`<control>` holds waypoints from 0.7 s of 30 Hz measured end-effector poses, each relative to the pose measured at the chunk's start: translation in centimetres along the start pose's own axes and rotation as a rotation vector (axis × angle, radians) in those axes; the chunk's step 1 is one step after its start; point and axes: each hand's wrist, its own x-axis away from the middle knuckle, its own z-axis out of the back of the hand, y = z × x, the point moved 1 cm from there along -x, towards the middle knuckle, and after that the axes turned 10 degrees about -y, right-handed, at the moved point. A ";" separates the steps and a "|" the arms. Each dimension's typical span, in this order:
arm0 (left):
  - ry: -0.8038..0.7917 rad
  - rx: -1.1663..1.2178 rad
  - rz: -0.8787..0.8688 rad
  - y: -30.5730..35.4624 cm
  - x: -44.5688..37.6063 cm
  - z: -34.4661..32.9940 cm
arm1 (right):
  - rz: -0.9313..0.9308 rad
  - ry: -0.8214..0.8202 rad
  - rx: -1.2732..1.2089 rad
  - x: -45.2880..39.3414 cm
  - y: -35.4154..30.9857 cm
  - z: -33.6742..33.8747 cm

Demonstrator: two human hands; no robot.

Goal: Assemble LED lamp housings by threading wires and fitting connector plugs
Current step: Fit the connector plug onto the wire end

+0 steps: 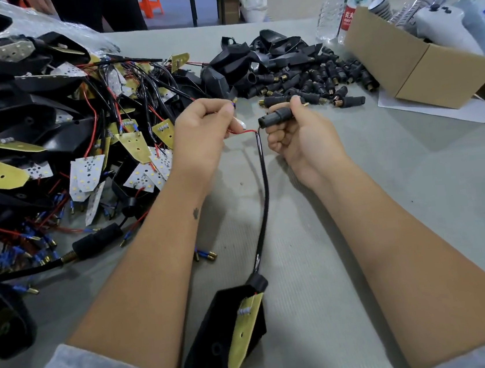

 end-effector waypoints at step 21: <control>-0.094 -0.322 -0.091 0.1 0.7 -0.9 | 0.002 0.003 -0.030 0.0 -0.2 0.1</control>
